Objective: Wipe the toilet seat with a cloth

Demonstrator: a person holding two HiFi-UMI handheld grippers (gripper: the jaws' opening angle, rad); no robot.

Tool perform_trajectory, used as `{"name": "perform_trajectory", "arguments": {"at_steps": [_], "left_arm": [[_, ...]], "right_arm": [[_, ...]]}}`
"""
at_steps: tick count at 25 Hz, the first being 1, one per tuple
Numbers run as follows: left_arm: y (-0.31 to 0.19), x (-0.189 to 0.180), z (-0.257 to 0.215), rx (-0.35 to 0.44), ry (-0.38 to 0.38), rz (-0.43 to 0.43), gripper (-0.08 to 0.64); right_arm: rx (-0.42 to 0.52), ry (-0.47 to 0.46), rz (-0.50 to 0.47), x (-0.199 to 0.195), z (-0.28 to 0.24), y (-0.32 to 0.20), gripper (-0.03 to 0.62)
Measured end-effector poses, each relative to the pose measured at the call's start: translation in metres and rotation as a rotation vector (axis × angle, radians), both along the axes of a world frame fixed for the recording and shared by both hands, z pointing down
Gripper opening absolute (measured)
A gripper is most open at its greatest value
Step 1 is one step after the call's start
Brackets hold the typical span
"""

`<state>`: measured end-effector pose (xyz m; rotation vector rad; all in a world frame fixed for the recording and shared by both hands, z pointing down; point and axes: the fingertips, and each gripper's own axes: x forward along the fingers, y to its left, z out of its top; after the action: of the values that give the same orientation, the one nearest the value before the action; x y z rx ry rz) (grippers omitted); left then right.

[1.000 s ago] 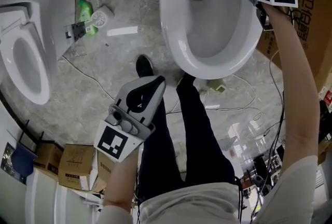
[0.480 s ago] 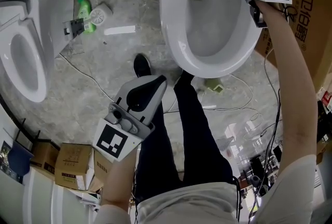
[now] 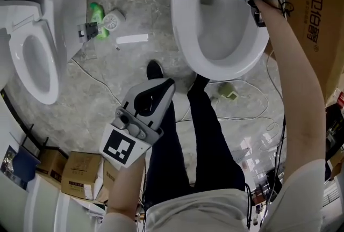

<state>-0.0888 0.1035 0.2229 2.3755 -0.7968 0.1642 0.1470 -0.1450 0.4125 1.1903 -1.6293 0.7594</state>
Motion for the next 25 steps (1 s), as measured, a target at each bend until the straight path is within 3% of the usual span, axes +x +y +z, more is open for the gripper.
{"name": "perform_trajectory", "arguments": {"at_steps": [8,14,18,22,25], "left_arm": [[-0.008,-0.019,-0.045,0.063,-0.052,-0.020,0.009],[-0.033,-0.012,-0.103,0.172,-0.037,-0.015,0.009],[-0.041,-0.004,-0.138,0.215,-0.032,0.005,0.009],[-0.042,0.002,-0.177,0.275,-0.036,0.029,0.009],[-0.043,0.009,-0.205,0.293,-0.019,0.007,0.009]], "right_arm": [[0.200,-0.124,0.005,-0.032,-0.082,0.009,0.080],[0.355,-0.224,0.002,-0.036,-0.173,0.028,0.080],[0.447,-0.277,-0.007,-0.039,-0.234,0.063,0.080],[0.520,-0.404,0.026,-0.051,-0.303,0.106,0.080],[0.619,-0.390,-0.042,-0.055,-0.359,0.135,0.080]]}}
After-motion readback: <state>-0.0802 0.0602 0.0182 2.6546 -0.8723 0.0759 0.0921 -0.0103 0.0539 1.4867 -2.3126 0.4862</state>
